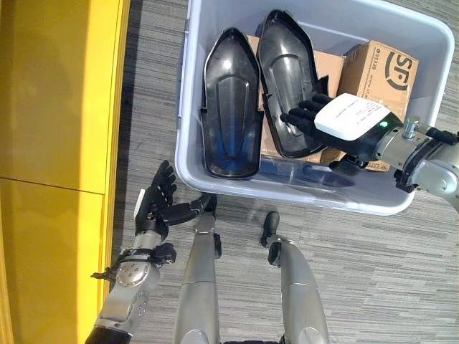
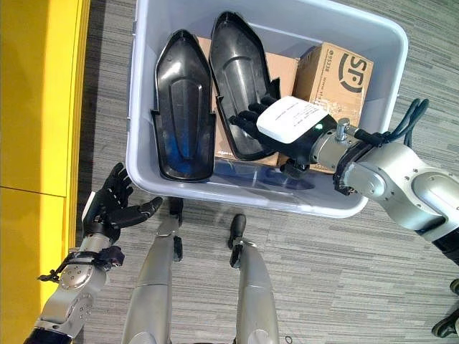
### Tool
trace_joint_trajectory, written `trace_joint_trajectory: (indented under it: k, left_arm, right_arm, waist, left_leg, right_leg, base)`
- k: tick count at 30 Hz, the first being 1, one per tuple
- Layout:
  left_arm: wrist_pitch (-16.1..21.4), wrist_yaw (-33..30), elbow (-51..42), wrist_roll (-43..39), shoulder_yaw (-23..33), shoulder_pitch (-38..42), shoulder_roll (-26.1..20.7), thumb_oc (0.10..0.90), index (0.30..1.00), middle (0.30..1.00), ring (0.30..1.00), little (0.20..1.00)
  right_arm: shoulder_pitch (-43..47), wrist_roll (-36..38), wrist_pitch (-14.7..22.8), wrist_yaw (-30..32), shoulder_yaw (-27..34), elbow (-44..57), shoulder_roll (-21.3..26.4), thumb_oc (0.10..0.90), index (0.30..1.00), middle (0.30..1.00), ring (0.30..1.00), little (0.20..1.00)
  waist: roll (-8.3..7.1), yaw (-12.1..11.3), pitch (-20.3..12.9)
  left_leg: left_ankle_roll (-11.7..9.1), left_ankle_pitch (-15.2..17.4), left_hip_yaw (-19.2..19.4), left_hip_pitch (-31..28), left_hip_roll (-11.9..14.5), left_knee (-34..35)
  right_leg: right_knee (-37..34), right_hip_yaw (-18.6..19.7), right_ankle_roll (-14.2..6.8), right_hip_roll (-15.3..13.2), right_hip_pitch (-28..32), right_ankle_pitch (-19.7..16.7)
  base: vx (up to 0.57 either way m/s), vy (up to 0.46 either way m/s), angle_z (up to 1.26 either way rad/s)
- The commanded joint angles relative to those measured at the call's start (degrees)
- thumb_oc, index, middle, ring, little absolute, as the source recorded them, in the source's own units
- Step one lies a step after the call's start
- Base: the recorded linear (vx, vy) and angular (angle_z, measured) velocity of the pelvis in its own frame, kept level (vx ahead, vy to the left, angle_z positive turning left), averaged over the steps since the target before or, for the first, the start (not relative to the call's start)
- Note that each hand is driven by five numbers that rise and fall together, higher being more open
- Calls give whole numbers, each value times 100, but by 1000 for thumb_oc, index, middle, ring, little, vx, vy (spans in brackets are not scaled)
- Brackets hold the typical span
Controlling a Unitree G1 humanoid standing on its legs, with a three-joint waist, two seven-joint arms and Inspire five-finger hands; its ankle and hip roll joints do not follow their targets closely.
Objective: Move parts from the plastic box to the shelf.
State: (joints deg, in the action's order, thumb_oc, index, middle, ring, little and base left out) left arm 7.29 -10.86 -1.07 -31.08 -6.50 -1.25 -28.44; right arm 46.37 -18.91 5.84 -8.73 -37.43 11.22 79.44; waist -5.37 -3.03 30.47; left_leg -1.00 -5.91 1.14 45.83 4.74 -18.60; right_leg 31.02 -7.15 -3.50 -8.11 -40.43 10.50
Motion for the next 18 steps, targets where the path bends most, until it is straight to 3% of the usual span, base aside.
trace_joint_trajectory:
  k: [1,4,18]
  left_arm:
    - [219,-17,-602,201,227,-336,-191,900,1000,1000,1000,1000]
    - [216,-38,-596,212,220,-333,-184,900,1000,1000,1000,1000]
    - [220,-224,-608,224,187,-290,-120,900,1000,1000,1000,1000]
  right_arm:
    - [331,246,66,190,534,323,450,900,1000,1000,1000,1000]
    - [-127,263,3,293,972,256,236,900,1000,1000,1000,1000]
    - [-608,-40,-255,852,1649,-95,-767,900,1000,1000,1000,1000]
  waist:
    - [-75,-49,-67]
    - [-55,-46,-67]
    - [31,-73,-67]
  left_leg:
    - [-393,716,-134,-96,586,-687]
    - [-382,720,-148,-94,588,-679]
    - [-342,734,-151,-11,548,-693]
  right_leg:
    - [-781,175,-422,-358,946,-378]
    - [-774,162,-425,-357,939,-376]
    - [-737,171,-405,-343,845,-374]
  base:
    - [0,0,0]
    - [0,0,0]
    - [0,0,0]
